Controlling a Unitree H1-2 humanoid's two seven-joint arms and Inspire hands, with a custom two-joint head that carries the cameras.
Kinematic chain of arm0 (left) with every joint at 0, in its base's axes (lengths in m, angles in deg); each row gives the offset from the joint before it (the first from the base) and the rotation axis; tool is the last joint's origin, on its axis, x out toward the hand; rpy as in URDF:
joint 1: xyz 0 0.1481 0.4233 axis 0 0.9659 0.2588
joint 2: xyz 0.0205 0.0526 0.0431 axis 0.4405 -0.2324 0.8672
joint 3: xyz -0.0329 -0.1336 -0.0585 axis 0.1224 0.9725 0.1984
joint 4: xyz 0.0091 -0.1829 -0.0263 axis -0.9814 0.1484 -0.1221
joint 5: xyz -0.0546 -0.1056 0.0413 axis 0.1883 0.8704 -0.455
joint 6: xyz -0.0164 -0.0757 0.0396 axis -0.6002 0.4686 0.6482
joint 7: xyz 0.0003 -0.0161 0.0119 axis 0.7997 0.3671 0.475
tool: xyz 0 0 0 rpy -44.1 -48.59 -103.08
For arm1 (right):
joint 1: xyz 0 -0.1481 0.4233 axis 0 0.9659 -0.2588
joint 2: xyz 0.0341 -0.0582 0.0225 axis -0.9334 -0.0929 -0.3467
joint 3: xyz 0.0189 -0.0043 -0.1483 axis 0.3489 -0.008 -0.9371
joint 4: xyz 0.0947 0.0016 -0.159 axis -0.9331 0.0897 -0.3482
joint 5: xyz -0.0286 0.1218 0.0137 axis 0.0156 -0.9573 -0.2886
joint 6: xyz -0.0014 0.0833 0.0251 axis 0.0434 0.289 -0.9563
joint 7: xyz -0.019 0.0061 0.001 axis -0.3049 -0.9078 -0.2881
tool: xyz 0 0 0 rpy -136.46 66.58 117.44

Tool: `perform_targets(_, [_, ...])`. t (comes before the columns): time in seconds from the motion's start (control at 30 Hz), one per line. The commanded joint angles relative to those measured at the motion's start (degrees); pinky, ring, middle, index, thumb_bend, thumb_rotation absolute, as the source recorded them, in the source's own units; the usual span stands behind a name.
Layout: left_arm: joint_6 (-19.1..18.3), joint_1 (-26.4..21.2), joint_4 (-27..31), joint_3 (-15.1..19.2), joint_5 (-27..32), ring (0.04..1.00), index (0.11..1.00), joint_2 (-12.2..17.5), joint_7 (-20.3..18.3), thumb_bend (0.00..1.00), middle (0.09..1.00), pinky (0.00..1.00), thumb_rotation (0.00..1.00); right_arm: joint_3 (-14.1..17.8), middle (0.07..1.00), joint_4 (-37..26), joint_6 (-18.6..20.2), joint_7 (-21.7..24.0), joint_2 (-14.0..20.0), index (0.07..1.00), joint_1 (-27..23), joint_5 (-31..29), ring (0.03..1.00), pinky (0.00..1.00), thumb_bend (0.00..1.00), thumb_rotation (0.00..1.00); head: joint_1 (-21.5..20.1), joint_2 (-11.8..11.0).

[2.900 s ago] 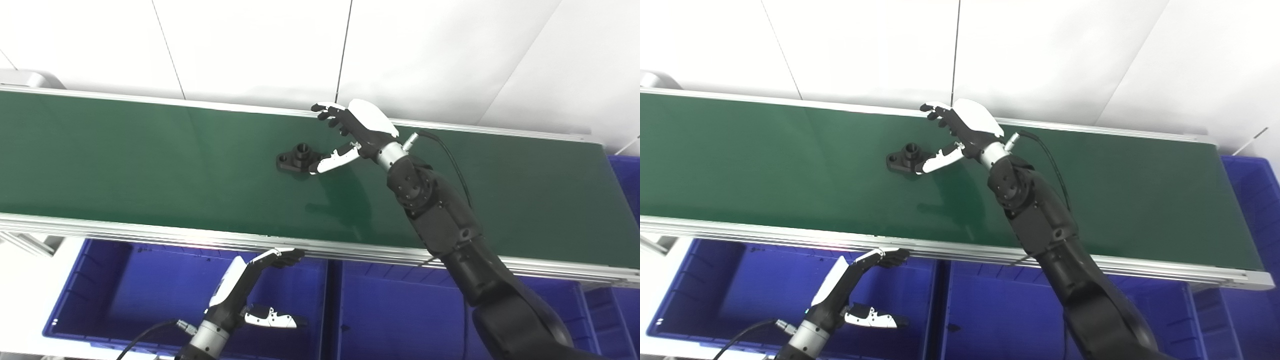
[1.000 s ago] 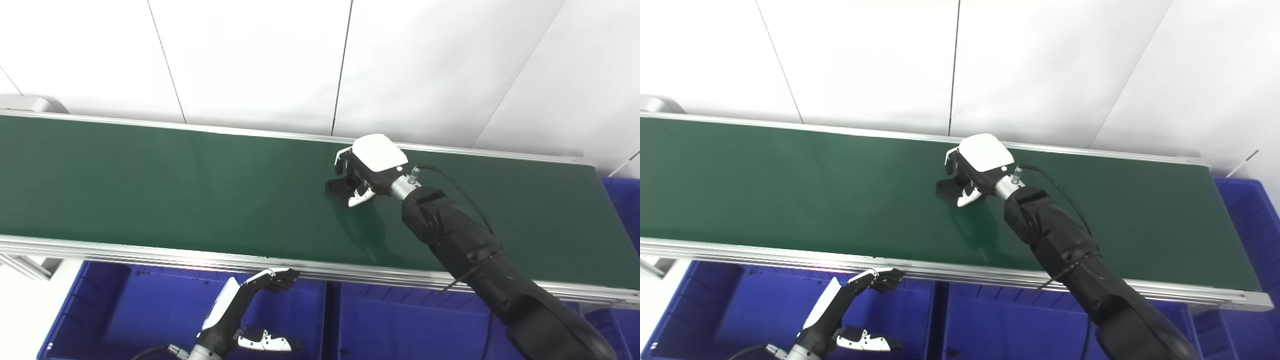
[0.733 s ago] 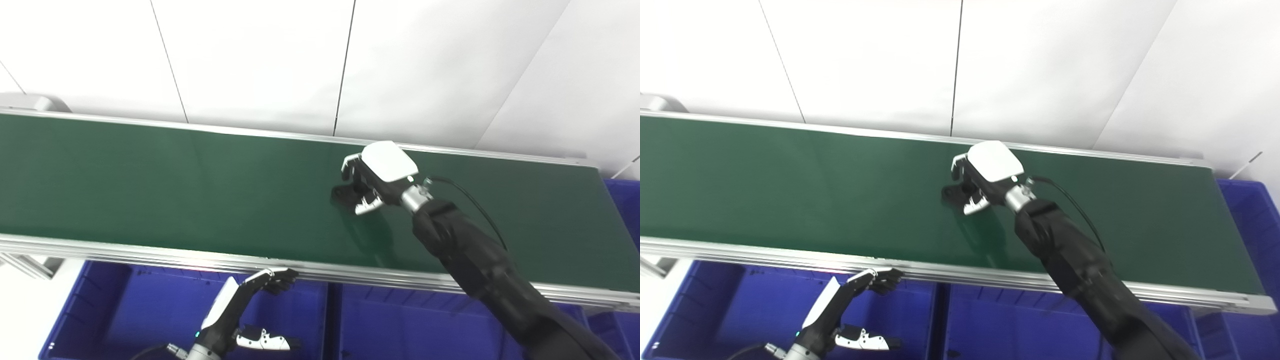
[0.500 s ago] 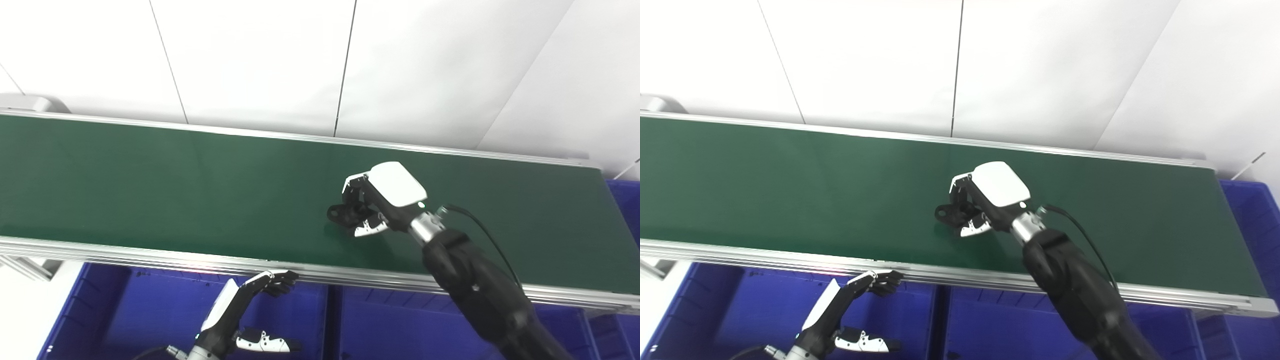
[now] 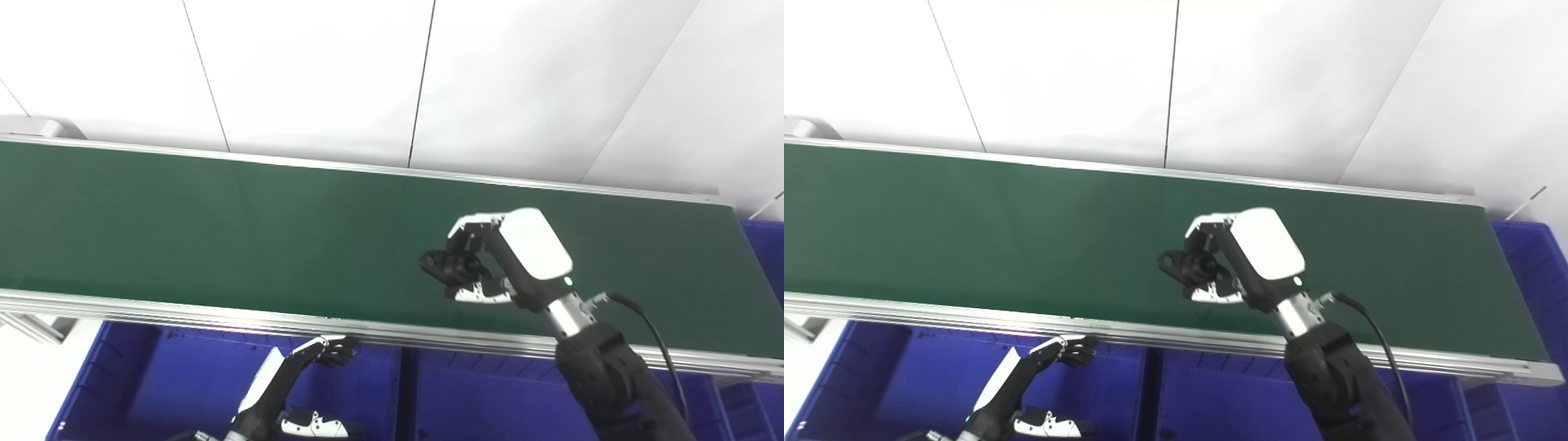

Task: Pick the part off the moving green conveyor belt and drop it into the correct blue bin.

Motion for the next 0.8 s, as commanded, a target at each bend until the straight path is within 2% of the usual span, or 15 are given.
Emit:
perform_targets(0.0, [1.9,0.17,2.3,0.78,0.14,0.667,0.738,1.03,-0.46,0.8,0.715,0.66,0.3,1.19,0.481,-3.2,0.36,-0.04,-0.83,0.497,0.82,-1.17,0.447,0.24,0.52,0.0,0.06,-0.03])
perform_targets(0.1, [1.9,0.66,3.3,1.62,0.83,0.668,0.742,1.18,-1.79,0.79,0.718,0.65,0.28,1.68,0.45,-3.65,-0.59,0.12,-0.98,0.515,3.51,-0.99,0.446,0.22,0.52,0.0,-0.36,1.19])
perform_targets(0.27, [1.9,0.83,4.19,2.7,-0.65,0.663,0.735,1.29,-1.09,0.79,0.717,0.63,0.29,2.06,0.495,-3.92,-2.08,0.63,-0.15,0.481,7.81,-2.08,0.448,0.25,0.52,0.0,-1.29,3.23])
perform_targets(0.33, [1.9,0.81,4.42,2.99,-1.32,0.66,0.734,1.4,-0.66,0.78,0.714,0.63,0.3,2.12,0.512,-3.92,-2.91,0.18,0.07,0.516,9.86,-2.41,0.392,0.28,0.51,0.0,-1.53,3.91])
perform_targets(0.4, [1.9,0.79,4.83,3.26,-1.71,0.653,0.727,1.46,-0.36,0.78,0.707,0.61,0.3,2.07,0.485,-4.37,-2.17,0.35,0.06,0.505,11.82,-1.82,0.435,0.28,0.52,0.0,-1.69,4.51])
perform_targets(0.5, [1.9,0.91,5.49,3.82,-1.6,0.648,0.724,1.6,-0.94,0.78,0.705,0.6,0.33,1.89,0.439,-4.22,-1.7,0.62,0.12,0.518,13.82,-1.0,0.446,0.25,0.52,0.0,-1.89,5.38])
perform_targets(0.53, [1.9,0.95,5.64,3.95,-1.54,0.648,0.725,1.64,-1.1,0.78,0.706,0.6,0.33,1.85,0.455,-4.1,-1.76,0.72,0.18,0.542,14.12,-0.83,0.37,0.24,0.51,0.0,-1.89,5.38])
perform_targets(0.57, [1.9,1.0,5.89,4.28,-1.13,0.648,0.725,1.61,-1.63,0.78,0.707,0.6,0.33,1.72,0.456,-3.51,-1.56,1.26,0.29,0.544,14.55,-1.05,0.363,0.24,0.51,0.0,-1.95,5.73])
perform_targets(0.63, [1.9,1.24,6.3,5.05,-0.08,0.65,0.725,1.39,-2.98,0.78,0.709,0.59,0.33,1.55,0.475,-2.32,-1.01,2.34,0.31,0.534,15.17,-1.64,0.389,0.34,0.51,0.0,-1.96,5.9])
perform_targets(0.7, [1.9,1.59,6.67,5.98,0.94,0.656,0.726,1.07,-4.63,0.79,0.714,0.59,0.32,1.32,0.486,-1.14,-0.53,3.18,0.26,0.541,15.51,-1.52,0.374,0.32,0.51,0.0,-1.98,6.38])
perform_targets(0.77, [1.9,1.88,6.94,6.92,1.44,0.661,0.729,0.67,-5.93,0.79,0.721,0.59,0.32,1.04,0.45,-0.17,-0.2,3.6,0.22,0.529,15.55,-0.45,0.43,0.29,0.51,0.0,-1.85,6.49])
